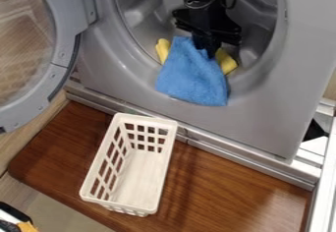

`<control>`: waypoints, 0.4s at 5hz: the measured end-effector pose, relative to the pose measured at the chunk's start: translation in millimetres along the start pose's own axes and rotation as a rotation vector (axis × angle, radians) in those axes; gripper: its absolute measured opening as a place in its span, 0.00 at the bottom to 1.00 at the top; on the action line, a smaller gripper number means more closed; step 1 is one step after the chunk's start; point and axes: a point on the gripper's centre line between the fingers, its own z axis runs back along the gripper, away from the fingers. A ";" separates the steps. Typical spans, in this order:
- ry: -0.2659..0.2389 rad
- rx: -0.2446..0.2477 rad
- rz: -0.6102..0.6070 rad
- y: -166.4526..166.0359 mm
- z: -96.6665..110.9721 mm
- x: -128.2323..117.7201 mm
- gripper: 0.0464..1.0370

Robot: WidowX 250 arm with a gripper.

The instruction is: Takes out the blue cloth and puts it in the dryer

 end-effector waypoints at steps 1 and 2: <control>0.007 0.005 0.003 2.0 -5.4 2.6 0.03; 0.014 -0.021 0.034 0.0 -5.4 1.1 0.19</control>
